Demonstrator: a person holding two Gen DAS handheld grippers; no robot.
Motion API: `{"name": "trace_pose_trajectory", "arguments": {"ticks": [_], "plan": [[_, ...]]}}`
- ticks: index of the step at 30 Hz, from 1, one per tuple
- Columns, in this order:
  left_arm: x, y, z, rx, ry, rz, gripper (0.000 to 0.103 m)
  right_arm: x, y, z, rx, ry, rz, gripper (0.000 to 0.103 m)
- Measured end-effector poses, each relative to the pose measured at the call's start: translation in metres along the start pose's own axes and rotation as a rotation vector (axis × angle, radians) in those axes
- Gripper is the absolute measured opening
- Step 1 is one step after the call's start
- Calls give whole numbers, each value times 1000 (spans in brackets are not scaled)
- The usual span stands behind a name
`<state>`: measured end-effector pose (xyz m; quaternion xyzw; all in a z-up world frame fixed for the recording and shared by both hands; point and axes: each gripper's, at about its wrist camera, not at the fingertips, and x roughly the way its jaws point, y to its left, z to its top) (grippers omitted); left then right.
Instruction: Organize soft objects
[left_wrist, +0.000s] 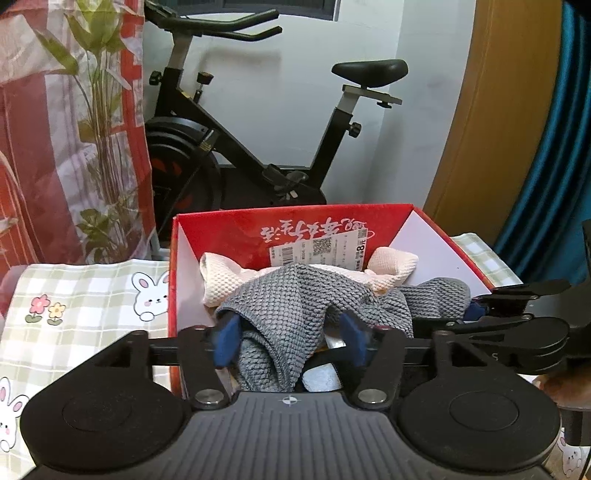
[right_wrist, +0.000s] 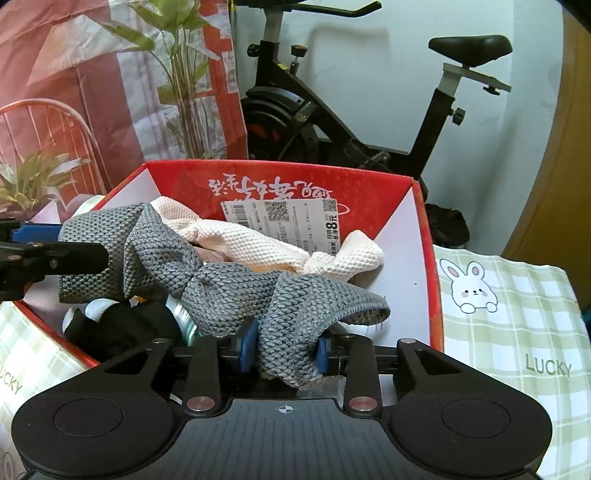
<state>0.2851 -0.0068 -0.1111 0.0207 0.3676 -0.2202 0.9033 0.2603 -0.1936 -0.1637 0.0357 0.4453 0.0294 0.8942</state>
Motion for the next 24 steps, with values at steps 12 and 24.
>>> {"name": "trace_pose_trajectory", "arguments": {"ticks": [12, 24], "plan": [[-21, -7, -3, 8, -38, 48, 99, -29, 3, 2, -4, -57, -24, 61], [-44, -7, -5, -6, -80, 99, 103, -60, 13, 3, -26, -115, -64, 97]]}}
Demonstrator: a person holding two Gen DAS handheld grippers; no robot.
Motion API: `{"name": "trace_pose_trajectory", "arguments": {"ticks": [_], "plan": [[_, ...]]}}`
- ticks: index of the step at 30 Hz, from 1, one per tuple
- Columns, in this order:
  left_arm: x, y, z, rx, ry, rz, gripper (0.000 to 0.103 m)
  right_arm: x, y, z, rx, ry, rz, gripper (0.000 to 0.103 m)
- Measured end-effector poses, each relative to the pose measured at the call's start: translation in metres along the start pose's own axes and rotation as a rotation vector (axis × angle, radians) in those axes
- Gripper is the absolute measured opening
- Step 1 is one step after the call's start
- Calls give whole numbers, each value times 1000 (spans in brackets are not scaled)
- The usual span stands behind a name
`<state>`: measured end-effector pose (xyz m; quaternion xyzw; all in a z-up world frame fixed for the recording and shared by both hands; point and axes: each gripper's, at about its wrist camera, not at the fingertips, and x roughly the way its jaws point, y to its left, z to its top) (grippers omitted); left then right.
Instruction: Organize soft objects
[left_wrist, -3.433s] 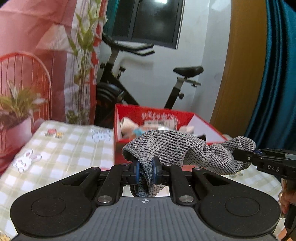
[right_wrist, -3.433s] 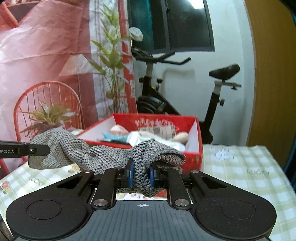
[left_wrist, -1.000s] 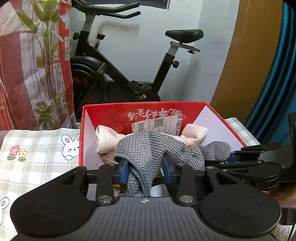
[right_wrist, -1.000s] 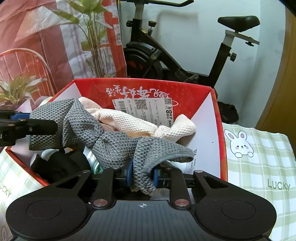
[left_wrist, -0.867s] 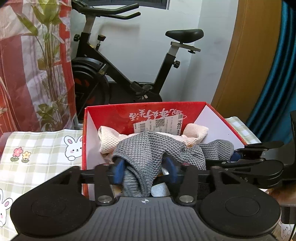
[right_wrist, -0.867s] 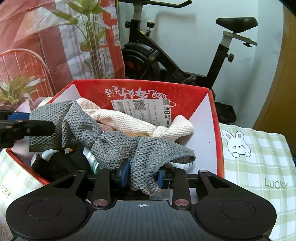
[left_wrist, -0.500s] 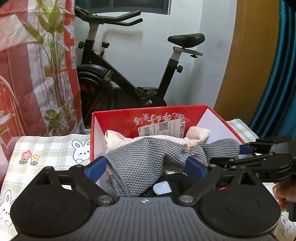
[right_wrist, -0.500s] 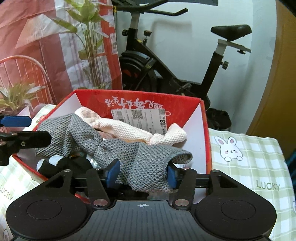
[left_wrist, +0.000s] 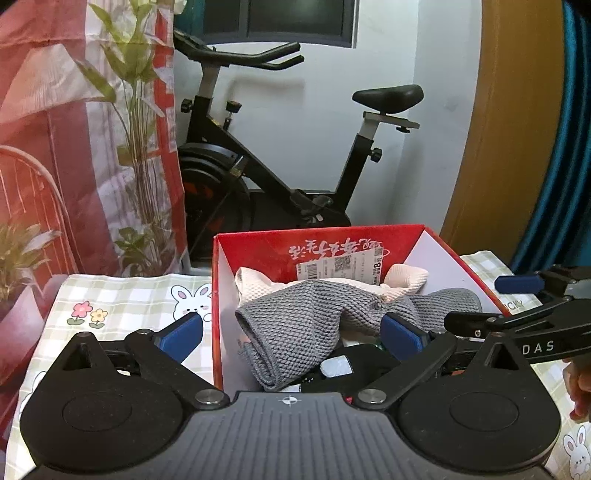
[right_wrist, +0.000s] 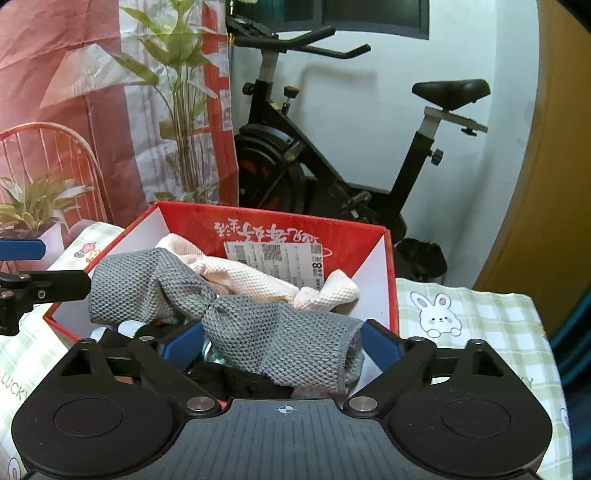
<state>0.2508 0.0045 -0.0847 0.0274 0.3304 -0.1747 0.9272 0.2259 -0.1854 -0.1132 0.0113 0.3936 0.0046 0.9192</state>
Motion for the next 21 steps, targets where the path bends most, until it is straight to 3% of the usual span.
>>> {"name": "trace_pose_trajectory", "arguments": {"ticks": [3, 14, 21], "plan": [[-5, -3, -1, 11, -3, 12, 103, -6, 2, 0, 3, -10, -4, 102], [-30, -8, -3, 31, -38, 83, 103, -29, 7, 2, 10, -35, -19, 103], [-60, -4, -2, -8, -111, 62, 103, -59, 11, 5, 28, -76, -13, 103]]}}
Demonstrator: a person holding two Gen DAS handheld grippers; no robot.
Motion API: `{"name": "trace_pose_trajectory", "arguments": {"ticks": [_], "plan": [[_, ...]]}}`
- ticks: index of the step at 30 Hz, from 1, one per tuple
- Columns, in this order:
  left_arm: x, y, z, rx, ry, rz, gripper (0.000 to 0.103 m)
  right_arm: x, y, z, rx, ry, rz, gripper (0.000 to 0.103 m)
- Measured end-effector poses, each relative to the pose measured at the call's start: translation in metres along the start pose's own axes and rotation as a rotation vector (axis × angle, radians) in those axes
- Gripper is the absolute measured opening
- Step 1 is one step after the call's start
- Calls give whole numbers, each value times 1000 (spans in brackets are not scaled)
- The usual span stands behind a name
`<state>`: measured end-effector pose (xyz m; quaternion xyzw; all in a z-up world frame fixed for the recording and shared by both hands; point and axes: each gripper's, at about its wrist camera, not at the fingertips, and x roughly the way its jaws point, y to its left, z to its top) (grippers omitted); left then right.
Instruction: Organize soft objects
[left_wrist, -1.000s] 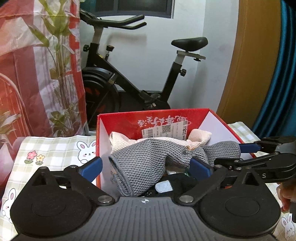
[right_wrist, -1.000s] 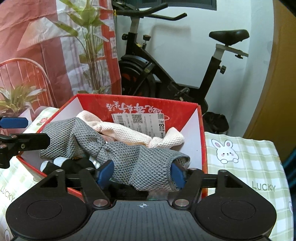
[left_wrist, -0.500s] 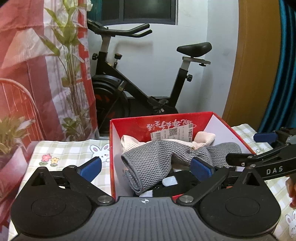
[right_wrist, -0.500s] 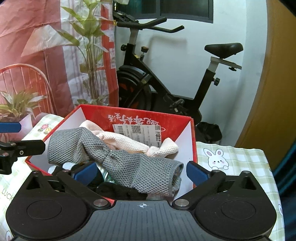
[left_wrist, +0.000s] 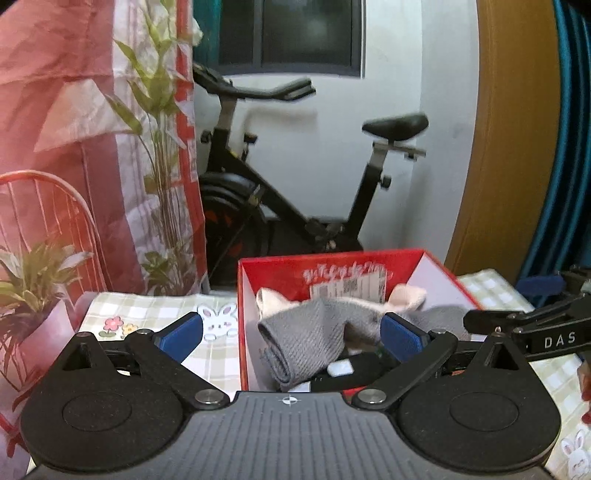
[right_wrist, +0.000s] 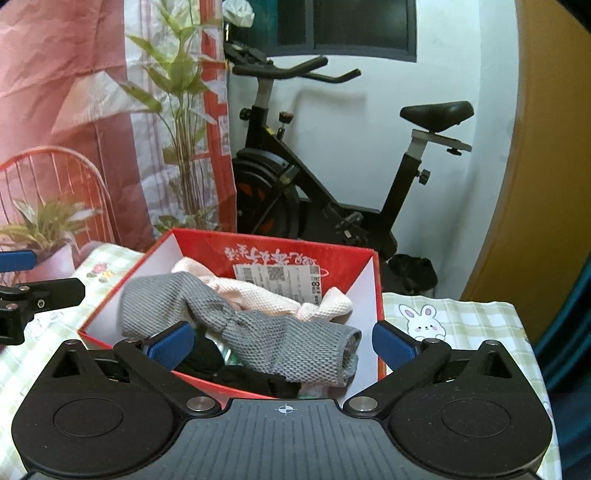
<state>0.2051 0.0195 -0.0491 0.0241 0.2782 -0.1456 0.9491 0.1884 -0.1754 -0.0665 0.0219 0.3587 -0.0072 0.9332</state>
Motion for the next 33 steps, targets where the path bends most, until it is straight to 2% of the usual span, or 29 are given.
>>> {"name": "trace_pose_trajectory", "arguments": {"ticks": [13, 19, 25, 33], "plan": [[-74, -2, 25, 6, -126, -8, 103, -79, 12, 20, 27, -120, -26, 103], [-115, -9, 41, 28, -172, 31, 103, -124, 23, 34, 9, -176, -90, 103], [-159, -17, 52, 48, -231, 62, 103, -169, 34, 41, 10, -241, -108, 103], [-200, -29, 46, 62, -244, 82, 103, -220, 46, 32, 60, -311, -93, 103]]}}
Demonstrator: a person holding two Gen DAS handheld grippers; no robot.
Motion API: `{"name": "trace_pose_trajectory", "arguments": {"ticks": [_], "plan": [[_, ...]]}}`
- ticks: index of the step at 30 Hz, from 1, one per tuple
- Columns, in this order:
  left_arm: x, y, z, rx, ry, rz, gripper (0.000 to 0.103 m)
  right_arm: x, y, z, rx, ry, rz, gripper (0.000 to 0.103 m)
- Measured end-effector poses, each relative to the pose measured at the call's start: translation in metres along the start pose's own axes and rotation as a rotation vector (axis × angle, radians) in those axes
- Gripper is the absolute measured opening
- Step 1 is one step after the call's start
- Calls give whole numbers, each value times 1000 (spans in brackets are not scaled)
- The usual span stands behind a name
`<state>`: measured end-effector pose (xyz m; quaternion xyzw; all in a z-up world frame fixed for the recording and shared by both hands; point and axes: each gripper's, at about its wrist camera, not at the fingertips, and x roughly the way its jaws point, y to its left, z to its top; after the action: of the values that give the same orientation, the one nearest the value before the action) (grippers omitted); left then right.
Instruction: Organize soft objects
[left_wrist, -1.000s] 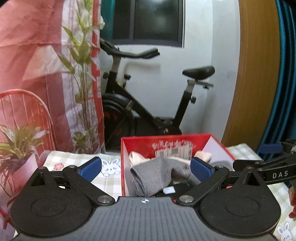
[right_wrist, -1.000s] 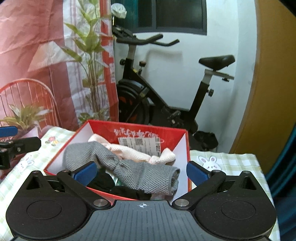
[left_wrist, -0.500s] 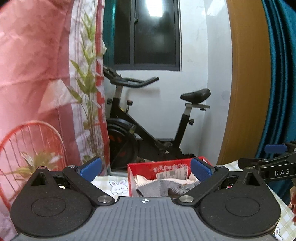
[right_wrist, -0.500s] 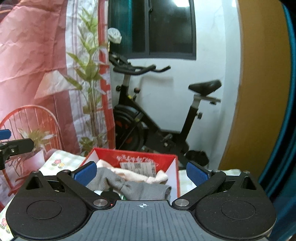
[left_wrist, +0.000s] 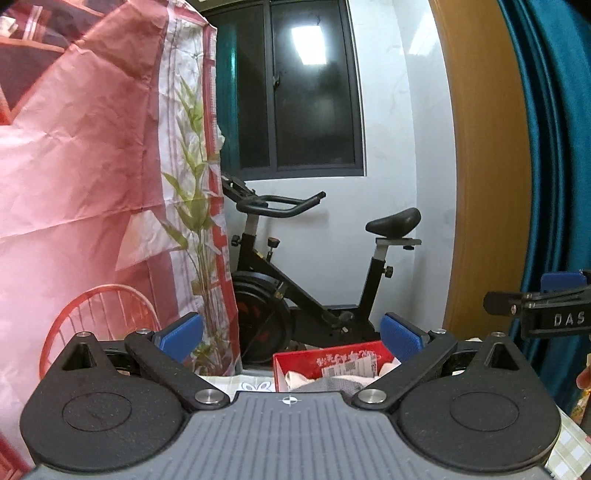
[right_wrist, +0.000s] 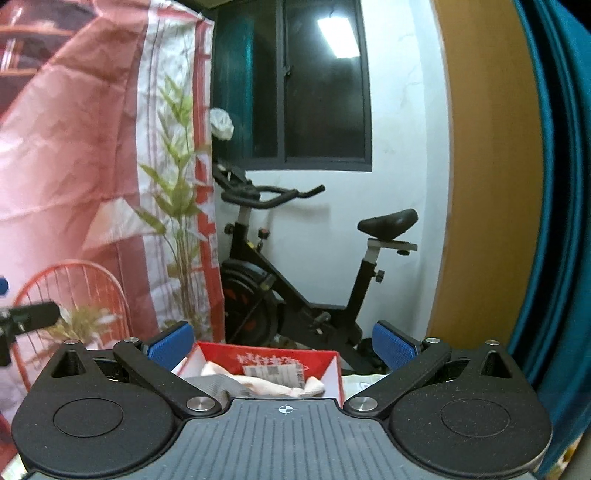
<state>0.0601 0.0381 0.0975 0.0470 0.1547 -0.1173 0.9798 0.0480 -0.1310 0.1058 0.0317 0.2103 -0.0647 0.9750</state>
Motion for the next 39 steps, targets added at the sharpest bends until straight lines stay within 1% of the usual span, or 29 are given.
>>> {"name": "trace_pose_trajectory", "arguments": {"ticks": [6, 14, 23, 39], "plan": [[-20, 2, -6, -20, 0, 17, 103, -24, 6, -4, -15, -32, 8, 103], [-24, 8, -5, -36, -9, 46, 103, -40, 12, -7, -56, -60, -13, 103], [-25, 10, -4, -42, -13, 54, 103, -42, 8, -7, -40, -63, -21, 103], [-27, 11, -7, -43, -7, 47, 103, -40, 8, -6, -36, -59, -22, 103]]}}
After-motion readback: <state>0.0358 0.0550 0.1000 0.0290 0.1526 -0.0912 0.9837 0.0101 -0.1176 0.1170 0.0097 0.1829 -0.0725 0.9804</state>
